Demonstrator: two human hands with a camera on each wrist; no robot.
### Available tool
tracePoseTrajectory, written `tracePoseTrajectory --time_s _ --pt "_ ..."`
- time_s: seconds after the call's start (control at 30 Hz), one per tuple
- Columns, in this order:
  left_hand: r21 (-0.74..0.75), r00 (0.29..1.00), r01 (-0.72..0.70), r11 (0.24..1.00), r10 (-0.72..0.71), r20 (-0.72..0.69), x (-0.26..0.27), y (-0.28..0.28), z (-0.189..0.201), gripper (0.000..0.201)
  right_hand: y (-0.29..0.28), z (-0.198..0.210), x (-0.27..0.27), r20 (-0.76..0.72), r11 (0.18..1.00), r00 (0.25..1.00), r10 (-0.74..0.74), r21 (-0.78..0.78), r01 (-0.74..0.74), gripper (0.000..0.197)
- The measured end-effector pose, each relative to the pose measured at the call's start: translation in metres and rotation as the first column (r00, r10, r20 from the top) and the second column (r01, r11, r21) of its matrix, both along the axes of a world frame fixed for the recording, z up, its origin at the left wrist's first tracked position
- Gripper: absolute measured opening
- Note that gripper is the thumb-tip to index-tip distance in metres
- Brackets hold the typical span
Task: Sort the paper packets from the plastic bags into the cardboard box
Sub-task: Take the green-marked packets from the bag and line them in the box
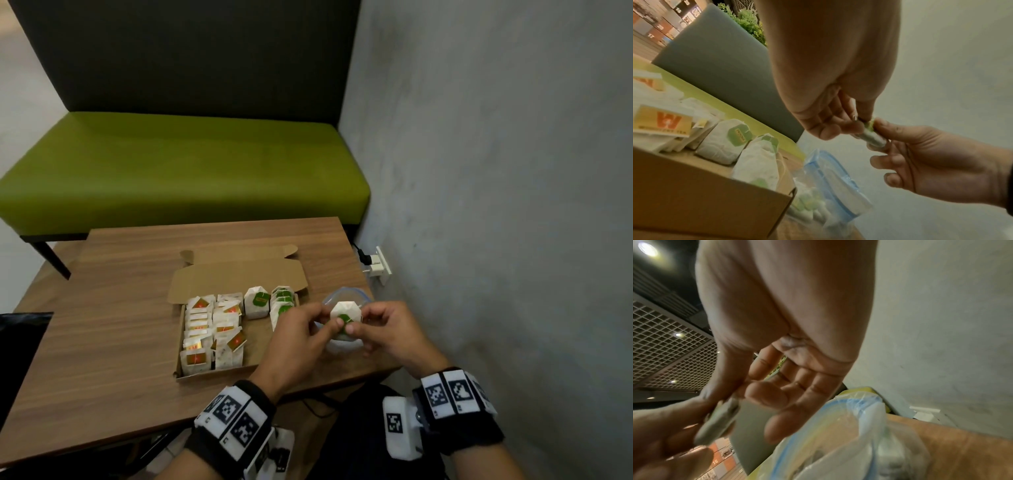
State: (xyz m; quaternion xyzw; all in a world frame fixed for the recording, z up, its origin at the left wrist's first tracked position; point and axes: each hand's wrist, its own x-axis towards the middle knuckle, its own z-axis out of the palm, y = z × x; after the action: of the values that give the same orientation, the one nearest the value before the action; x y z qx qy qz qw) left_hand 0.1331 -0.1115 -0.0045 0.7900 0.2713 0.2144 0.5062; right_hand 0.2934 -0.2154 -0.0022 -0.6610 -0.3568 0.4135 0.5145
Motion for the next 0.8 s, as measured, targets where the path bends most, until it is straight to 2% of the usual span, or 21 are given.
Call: tracePoseTrajectory --time_s 0.2,0.47,0.6,0.67,0.73,0.8 --pt "0.023 0.997 -0.077 0.997 0.076 0.025 -0.014 0.008 0.0 0.01 0.013 0.003 -0.012 0.089 0.993 0.99 -0.11 0.051 0.106 0.005" --pt "-0.009 0.982 -0.189 0.982 0.189 -0.014 -0.052 0.024 -0.008 0.007 0.048 0.0 -0.048 0.166 0.999 0.985 0.038 -0.028 -0.034 0.005" --pt "0.014 0.926 -0.37 0.929 0.37 -0.069 -0.077 0.036 -0.02 0.008 0.071 -0.004 -0.065 0.204 0.995 0.978 0.046 -0.102 -0.026 0.01" --pt "0.05 0.895 -0.423 0.905 0.426 -0.133 -0.09 0.043 -0.028 0.009 0.089 -0.011 -0.074 0.34 0.987 0.939 0.042 -0.162 0.014 0.009" --pt "0.071 0.892 -0.395 0.916 0.401 -0.208 -0.099 0.045 -0.034 0.011 0.107 -0.023 -0.082 0.442 0.972 0.896 0.047 -0.226 0.061 0.016" --pt "0.095 0.892 -0.327 0.94 0.34 -0.299 -0.104 0.042 -0.034 0.01 0.122 -0.036 -0.087 0.468 0.952 0.883 0.039 -0.285 0.109 0.023"
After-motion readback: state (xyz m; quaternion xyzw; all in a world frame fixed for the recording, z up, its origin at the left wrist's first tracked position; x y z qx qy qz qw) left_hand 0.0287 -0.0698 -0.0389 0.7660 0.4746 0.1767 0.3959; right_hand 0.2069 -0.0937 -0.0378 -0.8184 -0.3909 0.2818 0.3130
